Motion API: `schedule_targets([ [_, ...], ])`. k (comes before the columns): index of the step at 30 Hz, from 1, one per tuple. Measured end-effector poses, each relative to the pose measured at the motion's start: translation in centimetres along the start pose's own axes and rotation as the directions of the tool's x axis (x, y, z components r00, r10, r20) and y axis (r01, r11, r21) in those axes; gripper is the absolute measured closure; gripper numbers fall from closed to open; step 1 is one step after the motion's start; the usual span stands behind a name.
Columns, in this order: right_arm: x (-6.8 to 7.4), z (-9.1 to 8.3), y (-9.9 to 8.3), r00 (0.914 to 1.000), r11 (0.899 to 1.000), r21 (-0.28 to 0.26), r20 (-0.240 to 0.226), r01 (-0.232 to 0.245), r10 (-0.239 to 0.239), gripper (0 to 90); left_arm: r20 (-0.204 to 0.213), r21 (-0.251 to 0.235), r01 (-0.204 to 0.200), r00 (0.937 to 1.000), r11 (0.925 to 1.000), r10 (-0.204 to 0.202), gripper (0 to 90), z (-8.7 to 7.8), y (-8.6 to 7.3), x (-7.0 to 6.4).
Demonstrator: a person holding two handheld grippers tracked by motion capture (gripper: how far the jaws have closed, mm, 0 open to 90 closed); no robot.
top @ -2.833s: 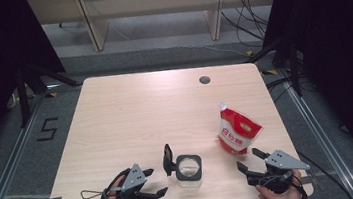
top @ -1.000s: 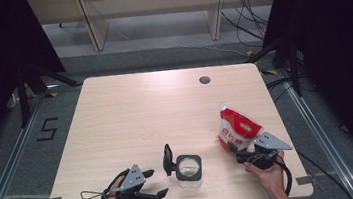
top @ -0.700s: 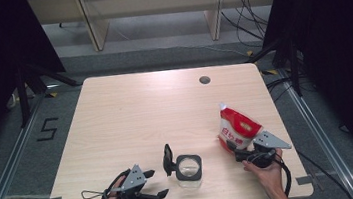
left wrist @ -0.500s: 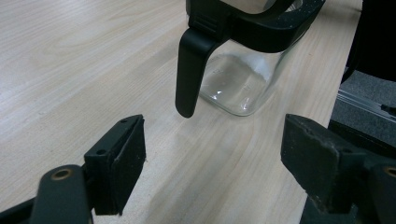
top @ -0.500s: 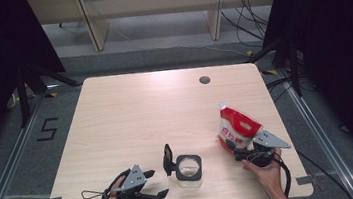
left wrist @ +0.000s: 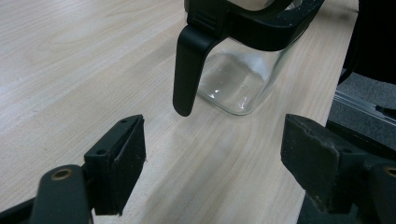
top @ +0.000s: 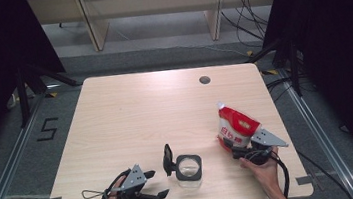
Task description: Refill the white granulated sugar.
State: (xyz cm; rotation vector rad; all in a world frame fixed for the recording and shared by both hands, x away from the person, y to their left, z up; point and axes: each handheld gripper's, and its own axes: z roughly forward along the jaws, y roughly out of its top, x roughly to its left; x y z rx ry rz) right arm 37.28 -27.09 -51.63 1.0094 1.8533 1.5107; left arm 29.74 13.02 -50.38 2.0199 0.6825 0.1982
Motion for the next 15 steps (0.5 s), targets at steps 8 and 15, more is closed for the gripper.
schedule_targets([
  [8,-0.08,0.36,0.06,0.9999,1.0,-0.005,-0.006,0.013,-0.013,27.1,0.002,0.002,-0.004,1.0,1.0,0.004,21.9,0.01,0.01,0.0],
  [15,0.03,0.76,0.12,0.9999,1.0,-0.016,0.006,0.015,-0.015,29.8,0.002,0.006,-0.003,1.0,1.0,0.003,21.9,0.01,0.02,-0.02],
])
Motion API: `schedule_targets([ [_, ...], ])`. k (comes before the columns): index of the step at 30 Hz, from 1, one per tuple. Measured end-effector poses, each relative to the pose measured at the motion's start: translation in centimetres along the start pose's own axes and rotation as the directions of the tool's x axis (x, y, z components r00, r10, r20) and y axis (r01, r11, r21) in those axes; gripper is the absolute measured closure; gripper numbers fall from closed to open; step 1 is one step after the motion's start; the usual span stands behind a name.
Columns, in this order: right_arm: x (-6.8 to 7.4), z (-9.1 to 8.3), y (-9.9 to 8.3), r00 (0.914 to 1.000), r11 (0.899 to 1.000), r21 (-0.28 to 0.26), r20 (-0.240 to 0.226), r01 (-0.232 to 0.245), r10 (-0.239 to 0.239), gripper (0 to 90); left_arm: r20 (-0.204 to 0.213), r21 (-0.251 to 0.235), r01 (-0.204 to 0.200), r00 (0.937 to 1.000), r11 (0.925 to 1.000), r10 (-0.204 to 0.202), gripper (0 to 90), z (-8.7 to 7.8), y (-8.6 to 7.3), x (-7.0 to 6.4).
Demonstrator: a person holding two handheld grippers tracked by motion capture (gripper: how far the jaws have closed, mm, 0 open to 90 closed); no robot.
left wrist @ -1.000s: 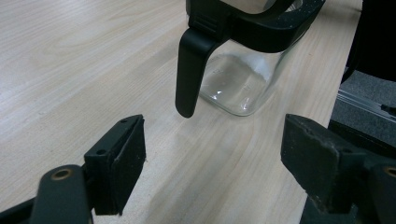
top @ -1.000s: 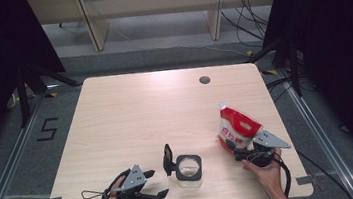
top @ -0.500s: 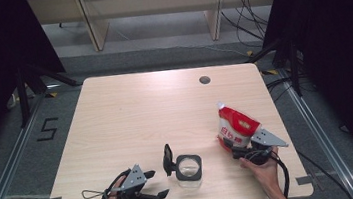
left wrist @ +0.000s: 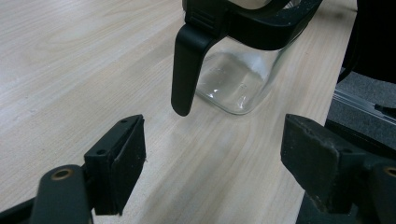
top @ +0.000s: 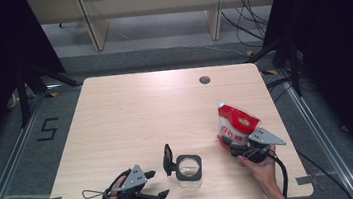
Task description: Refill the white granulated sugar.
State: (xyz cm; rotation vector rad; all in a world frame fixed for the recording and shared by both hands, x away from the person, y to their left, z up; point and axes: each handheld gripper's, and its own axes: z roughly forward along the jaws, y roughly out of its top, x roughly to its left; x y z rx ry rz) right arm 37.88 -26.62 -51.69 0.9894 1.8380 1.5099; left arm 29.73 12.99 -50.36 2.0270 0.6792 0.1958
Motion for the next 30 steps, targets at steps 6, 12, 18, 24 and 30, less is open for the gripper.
schedule_targets([
  [6,0.1,0.0,0.1,0.9998,1.0,0.028,-0.017,-0.004,0.004,32.0,0.002,-0.005,0.001,1.0,1.0,-0.001,21.9,0.0,0.0,0.0],
  [12,0.4,0.0,0.4,0.9997,0.999,0.027,0.011,0.021,-0.021,34.6,-0.002,0.0,0.0,1.0,1.0,0.0,21.8,0.0,0.0,0.0],
  [18,0.9,-0.1,0.8,0.9966,0.997,0.05,0.052,0.061,-0.063,36.2,0.002,-0.003,-0.007,1.0,1.0,0.007,21.9,0.0,0.0,0.1],
  [24,1.5,-0.7,1.1,0.9966,0.995,0.072,0.043,0.068,-0.071,37.1,0.004,-0.019,0.01,0.9999,0.9998,-0.01,21.9,-0.1,0.0,0.0],
  [30,2.5,-1.9,1.8,0.9953,0.994,0.067,0.046,0.082,-0.085,37.4,0.001,-0.015,0.005,1.0,0.9999,-0.005,21.9,-0.2,0.1,0.0],
])
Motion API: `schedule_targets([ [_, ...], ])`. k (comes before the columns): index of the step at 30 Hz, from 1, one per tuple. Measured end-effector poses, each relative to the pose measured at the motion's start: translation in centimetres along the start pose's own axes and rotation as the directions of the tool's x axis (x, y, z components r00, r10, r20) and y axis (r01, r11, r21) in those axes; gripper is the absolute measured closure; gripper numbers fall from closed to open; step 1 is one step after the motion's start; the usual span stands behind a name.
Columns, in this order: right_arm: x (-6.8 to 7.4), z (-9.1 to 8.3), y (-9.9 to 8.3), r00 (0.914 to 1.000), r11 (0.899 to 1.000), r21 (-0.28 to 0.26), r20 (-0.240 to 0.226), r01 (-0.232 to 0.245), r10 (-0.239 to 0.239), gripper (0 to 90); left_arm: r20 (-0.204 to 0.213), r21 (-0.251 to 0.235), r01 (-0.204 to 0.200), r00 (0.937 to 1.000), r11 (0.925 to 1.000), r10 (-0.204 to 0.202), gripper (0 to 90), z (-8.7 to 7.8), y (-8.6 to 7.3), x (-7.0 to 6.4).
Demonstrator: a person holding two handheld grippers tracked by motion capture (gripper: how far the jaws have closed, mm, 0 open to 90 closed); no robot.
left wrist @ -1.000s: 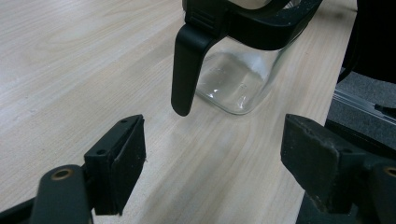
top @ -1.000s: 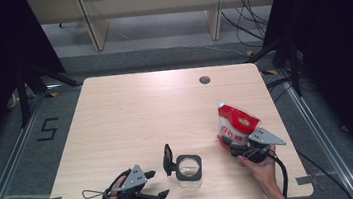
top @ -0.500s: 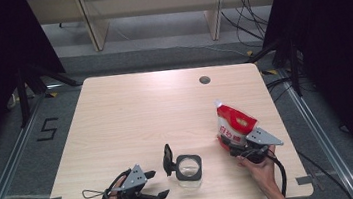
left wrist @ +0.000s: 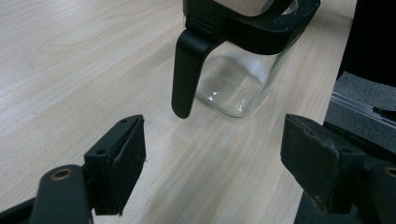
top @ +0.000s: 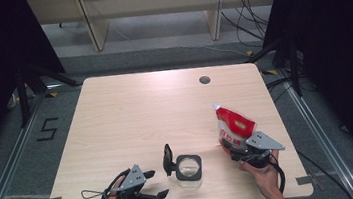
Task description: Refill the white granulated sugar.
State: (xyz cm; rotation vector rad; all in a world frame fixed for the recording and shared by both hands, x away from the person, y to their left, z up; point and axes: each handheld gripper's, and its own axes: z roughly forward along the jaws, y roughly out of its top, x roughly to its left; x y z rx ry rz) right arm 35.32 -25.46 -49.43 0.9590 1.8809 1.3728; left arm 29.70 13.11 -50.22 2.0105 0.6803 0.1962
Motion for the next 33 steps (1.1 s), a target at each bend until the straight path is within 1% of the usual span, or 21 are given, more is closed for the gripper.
schedule_targets([
  [4,0.7,-1.3,1.3,0.9986,0.998,-0.033,0.008,0.052,-0.052,37.5,0.001,-0.008,0.012,0.9999,0.9999,-0.012,21.9,0.1,0.0,0.0],
  [5,0.8,-1.6,1.7,0.9953,0.995,-0.041,0.012,0.096,-0.096,37.5,-0.01,0.019,-0.019,0.9998,0.9996,0.019,21.9,-0.1,0.0,0.2],
  [7,1.7,-2.5,2.4,0.9889,0.988,-0.048,0.02,0.148,-0.147,37.5,-0.011,0.017,-0.017,0.9998,0.9997,0.017,21.9,-0.1,0.0,0.2],
  [9,2.3,-3.2,2.9,0.9712,0.971,-0.041,0.035,0.237,-0.236,37.6,-0.006,0.005,-0.002,1.0,1.0,0.002,21.9,0.0,0.0,0.1],
  [13,3.8,-4.3,3.4,0.9426,0.943,-0.021,0.039,0.333,-0.332,37.7,-0.006,0.019,-0.012,0.9999,0.9998,0.012,21.8,0.0,0.1,0.1],
  [14,4.4,-4.8,3.6,0.9244,0.925,-0.009,0.041,0.38,-0.379,37.7,-0.003,0.013,-0.008,1.0,0.9999,0.008,21.9,0.0,0.0,0.1],
  [16,4.6,-4.9,3.6,0.9165,0.917,-0.003,0.043,0.398,-0.398,37.7,-0.008,0.008,-0.006,0.9999,0.9999,0.006,21.9,0.0,0.0,0.0],
  [19,5.3,-5.5,3.7,0.8709,0.873,0.022,0.062,0.487,-0.488,37.8,-0.005,0.002,-0.009,0.9999,1.0,0.009,21.9,-0.1,0.0,0.2],
  [20,5.5,-5.7,3.7,0.8638,0.866,0.032,0.066,0.498,-0.5,37.8,-0.003,0.006,-0.023,0.9997,0.9997,0.023,21.9,-0.1,0.0,0.2],
  [21,5.8,-5.8,3.7,0.8329,0.836,0.046,0.074,0.546,-0.548,37.8,-0.003,0.006,-0.026,0.9997,0.9996,0.026,21.8,-0.1,0.0,0.2],
  [22,6.0,-6.0,3.7,0.8123,0.817,0.06,0.085,0.574,-0.577,37.9,-0.003,0.005,-0.026,0.9997,0.9997,0.026,21.8,-0.1,0.0,0.2],
  [23,6.3,-6.1,3.6,0.7743,0.78,0.082,0.096,0.62,-0.626,37.9,-0.004,-0.004,0.007,1.0,1.0,-0.007,21.8,0.1,-0.1,0.1],
  [24,6.6,-6.2,3.6,0.7477,0.754,0.094,0.101,0.65,-0.656,37.9,-0.006,0.008,-0.001,1.0,1.0,0.001,21.8,0.1,-0.1,0.1],
  [25,6.8,-6.4,3.5,0.7275,0.733,0.098,0.092,0.673,-0.68,37.9,-0.003,0.011,-0.001,1.0,0.9999,0.001,21.9,0.1,-0.1,0.1],
  [26,6.9,-6.5,3.4,0.7183,0.724,0.101,0.092,0.682,-0.69,38.0,-0.005,0.01,-0.001,1.0,0.9999,0.001,21.8,0.1,-0.1,0.1],
  [27,7.1,-6.5,3.4,0.6876,0.694,0.109,0.091,0.712,-0.72,38.0,-0.004,0.004,0.006,1.0,1.0,-0.006,21.8,0.2,-0.1,0.0],
  [28,7.5,-6.6,3.2,0.6237,0.63,0.151,0.093,0.762,-0.776,38.0,-0.007,0.008,-0.003,1.0,1.0,0.003,21.8,0.1,-0.1,0.1],
  [29,7.5,-6.6,3.2,0.6237,0.63,0.151,0.093,0.762,-0.776,38.0,-0.007,0.008,-0.003,1.0,1.0,0.003,21.8,0.1,-0.1,0.1],
  [31,8.0,-6.6,2.8,0.5575,0.565,0.187,0.094,0.804,-0.825,38.1,-0.011,0.027,-0.036,0.9993,0.999,0.036,21.8,0.0,0.0,0.4],
  [32,8.1,-6.6,2.7,0.5528,0.559,0.195,0.091,0.806,-0.828,38.2,-0.005,0.001,-0.005,1.0,1.0,0.005,21.9,0.2,-0.1,0.1],
  [33,8.1,-6.5,2.9,0.5046,0.511,0.191,0.084,0.838,-0.859,38.2,-0.003,0.002,0.004,1.0,1.0,-0.004,21.8,0.2,-0.1,0.1],
])
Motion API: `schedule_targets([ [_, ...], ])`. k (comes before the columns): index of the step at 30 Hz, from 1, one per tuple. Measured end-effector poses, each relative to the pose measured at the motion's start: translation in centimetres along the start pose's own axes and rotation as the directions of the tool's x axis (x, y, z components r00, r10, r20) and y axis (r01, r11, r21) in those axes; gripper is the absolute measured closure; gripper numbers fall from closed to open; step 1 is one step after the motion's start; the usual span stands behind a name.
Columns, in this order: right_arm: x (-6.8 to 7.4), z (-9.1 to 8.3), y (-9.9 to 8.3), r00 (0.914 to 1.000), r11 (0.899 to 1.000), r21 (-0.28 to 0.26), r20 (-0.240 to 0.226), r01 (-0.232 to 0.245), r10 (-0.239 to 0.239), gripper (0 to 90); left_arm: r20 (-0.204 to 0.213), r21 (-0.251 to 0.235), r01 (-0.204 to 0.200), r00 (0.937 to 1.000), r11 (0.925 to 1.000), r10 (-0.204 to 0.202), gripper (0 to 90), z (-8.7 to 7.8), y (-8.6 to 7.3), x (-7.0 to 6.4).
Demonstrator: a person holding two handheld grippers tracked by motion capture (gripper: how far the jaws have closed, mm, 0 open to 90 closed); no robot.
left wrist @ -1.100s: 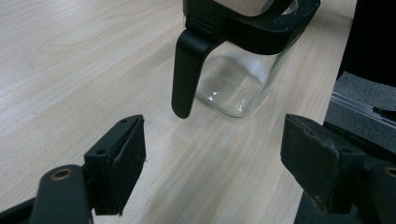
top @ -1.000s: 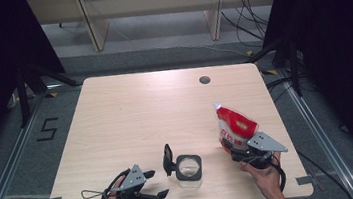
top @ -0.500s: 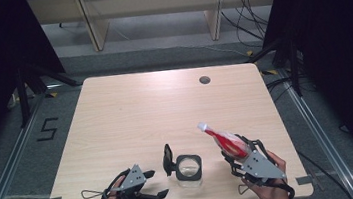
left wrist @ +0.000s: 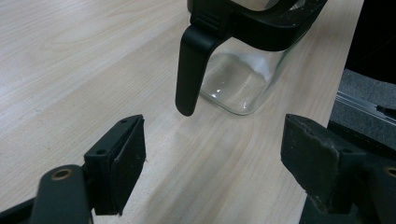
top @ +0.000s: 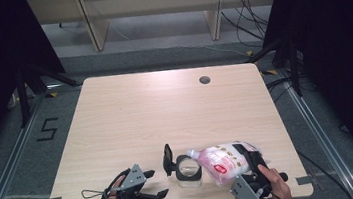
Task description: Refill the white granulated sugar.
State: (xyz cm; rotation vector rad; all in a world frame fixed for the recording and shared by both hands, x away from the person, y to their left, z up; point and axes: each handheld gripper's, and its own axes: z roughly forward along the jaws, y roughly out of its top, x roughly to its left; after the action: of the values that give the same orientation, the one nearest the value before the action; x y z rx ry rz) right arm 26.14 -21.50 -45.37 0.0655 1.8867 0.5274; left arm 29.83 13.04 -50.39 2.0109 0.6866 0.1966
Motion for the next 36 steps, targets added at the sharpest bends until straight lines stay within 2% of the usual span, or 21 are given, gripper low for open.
schedule_targets([
  [5,0.8,0.0,0.3,0.9985,0.998,0.042,0.009,0.053,-0.053,38.3,-0.011,0.027,-0.027,0.9996,0.9993,0.028,21.8,-0.2,0.0,0.2],
  [6,0.5,0.2,0.3,0.9928,0.993,0.025,0.022,0.117,-0.118,38.3,-0.011,0.027,-0.028,0.9995,0.9992,0.028,21.8,-0.2,0.0,0.2],
  [7,0.9,0.2,0.1,0.9968,0.997,0.033,0.019,0.077,-0.077,38.4,-0.01,0.028,-0.033,0.9994,0.9991,0.033,21.8,-0.2,0.0,0.2],
  [9,0.9,0.4,0.1,0.9928,0.993,0.035,0.026,0.116,-0.117,38.4,-0.004,0.029,-0.042,0.9991,0.9987,0.042,21.8,-0.2,0.0,0.3],
  [10,1.1,0.4,0.1,0.9891,0.988,0.051,0.029,0.143,-0.145,38.4,-0.003,0.012,-0.006,1.0,0.9999,0.006,21.8,-0.1,-0.1,0.0],
  [15,1.4,0.3,0.2,0.9758,0.973,0.093,0.044,0.21,-0.214,38.5,-0.006,0.009,-0.002,1.0,1.0,0.002,21.8,0.0,-0.1,0.0],
  [16,1.3,0.3,0.2,0.9701,0.97,0.086,0.066,0.228,-0.234,38.5,-0.009,0.008,-0.013,0.9999,0.9999,0.013,21.8,0.0,-0.1,0.0],
  [17,1.0,0.3,0.3,0.9475,0.947,0.089,0.061,0.308,-0.314,38.6,-0.006,0.008,-0.025,0.9997,0.9997,0.025,21.8,0.0,0.0,0.1],
  [18,1.4,0.3,0.1,0.9583,0.958,0.095,0.069,0.27,-0.277,38.6,-0.003,0.011,-0.038,0.9993,0.9992,0.038,21.8,0.0,0.0,0.2],
  [21,1.3,0.3,0.4,0.9172,0.915,0.122,0.065,0.384,-0.393,38.7,0.001,0.028,-0.048,0.9989,0.9985,0.048,21.8,0.0,0.0,0.2],
  [23,1.8,0.4,0.2,0.932,0.931,0.111,0.068,0.348,-0.356,38.7,0.001,0.03,-0.051,0.9987,0.9983,0.051,21.8,0.0,0.0,0.2],
  [24,1.7,0.4,0.4,0.919,0.917,0.118,0.06,0.381,-0.39,38.8,0.0,0.029,-0.049,0.9988,0.9984,0.049,21.8,0.0,0.0,0.2],
  [25,1.9,0.3,0.4,0.9205,0.917,0.131,0.054,0.378,-0.387,38.8,0.001,0.029,-0.049,0.9988,0.9984,0.049,21.8,0.0,0.0,0.2],
  [27,1.8,0.4,0.6,0.8845,0.883,0.122,0.06,0.454,-0.463,38.9,0.003,0.023,-0.045,0.999,0.9987,0.045,21.8,0.0,0.0,0.2],
  [29,2.0,0.2,0.7,0.8739,0.871,0.148,0.067,0.468,-0.481,39.0,0.001,0.029,-0.05,0.9987,0.9983,0.05,21.8,0.0,0.0,0.2],
  [30,1.8,0.5,0.9,0.8373,0.843,0.103,0.104,0.528,-0.537,39.0,-0.003,0.027,-0.049,0.9988,0.9984,0.05,21.8,0.0,0.0,0.2],
  [31,2.1,0.2,0.8,0.8661,0.863,0.154,0.068,0.481,-0.495,39.1,0.001,0.029,-0.051,0.9987,0.9983,0.051,21.8,-0.1,0.0,0.2],
  [32,1.8,0.2,1.0,0.8388,0.84,0.132,0.08,0.527,-0.539,39.2,0.001,0.029,-0.051,0.9987,0.9983,0.051,21.8,0.0,0.0,0.2],
  [34,2.2,0.4,0.8,0.8455,0.849,0.126,0.093,0.514,-0.526,39.2,0.001,0.031,-0.055,0.9985,0.998,0.055,21.8,0.0,0.0,0.2],
  [35,2.2,0.3,0.9,0.8403,0.841,0.139,0.079,0.524,-0.536,39.3,0.002,0.026,-0.054,0.9985,0.9982,0.054,21.8,0.0,0.0,0.2],
  [36,2.5,0.2,0.7,0.8488,0.847,0.157,0.074,0.508,-0.524,39.3,-0.002,0.026,-0.021,0.9998,0.9994,0.021,21.8,0.1,-0.1,0.0],
])
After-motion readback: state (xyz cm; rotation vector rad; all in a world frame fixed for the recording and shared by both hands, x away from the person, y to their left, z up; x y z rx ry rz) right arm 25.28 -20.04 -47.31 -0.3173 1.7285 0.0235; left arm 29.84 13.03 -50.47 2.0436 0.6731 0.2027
